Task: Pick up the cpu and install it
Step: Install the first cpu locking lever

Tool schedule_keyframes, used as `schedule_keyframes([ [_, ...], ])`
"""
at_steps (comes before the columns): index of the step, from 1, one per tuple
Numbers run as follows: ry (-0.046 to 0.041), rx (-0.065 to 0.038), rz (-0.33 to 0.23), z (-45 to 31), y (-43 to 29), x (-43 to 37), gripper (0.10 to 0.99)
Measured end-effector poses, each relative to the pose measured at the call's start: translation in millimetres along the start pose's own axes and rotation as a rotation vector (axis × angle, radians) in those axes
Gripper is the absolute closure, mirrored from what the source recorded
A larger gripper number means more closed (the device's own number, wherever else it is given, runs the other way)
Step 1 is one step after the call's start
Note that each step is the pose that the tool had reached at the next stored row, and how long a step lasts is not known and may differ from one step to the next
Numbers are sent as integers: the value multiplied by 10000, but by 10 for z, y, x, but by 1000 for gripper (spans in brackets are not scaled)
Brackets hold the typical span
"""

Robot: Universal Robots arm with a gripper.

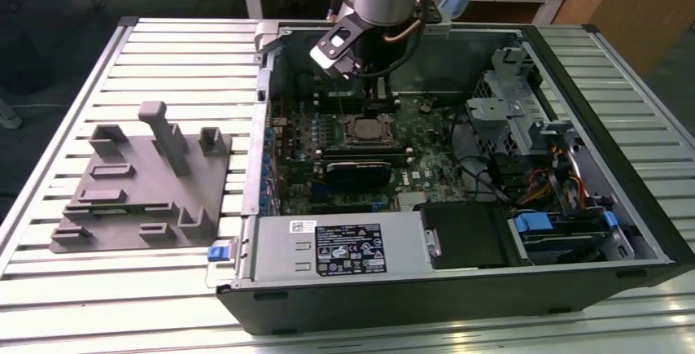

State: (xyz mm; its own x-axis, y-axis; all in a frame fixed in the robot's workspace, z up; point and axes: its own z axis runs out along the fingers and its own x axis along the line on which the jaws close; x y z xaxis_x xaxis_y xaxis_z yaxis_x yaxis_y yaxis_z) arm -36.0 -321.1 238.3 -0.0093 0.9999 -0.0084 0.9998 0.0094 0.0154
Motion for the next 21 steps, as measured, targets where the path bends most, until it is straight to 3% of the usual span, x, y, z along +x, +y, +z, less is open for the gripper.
schedule_keyframes([
  [7,1,-1,0,-37,1,0,980],
  [9,0,-1,-1,-79,2,0,980],
  [21,0,-72,0,-552,4,-4,980],
])
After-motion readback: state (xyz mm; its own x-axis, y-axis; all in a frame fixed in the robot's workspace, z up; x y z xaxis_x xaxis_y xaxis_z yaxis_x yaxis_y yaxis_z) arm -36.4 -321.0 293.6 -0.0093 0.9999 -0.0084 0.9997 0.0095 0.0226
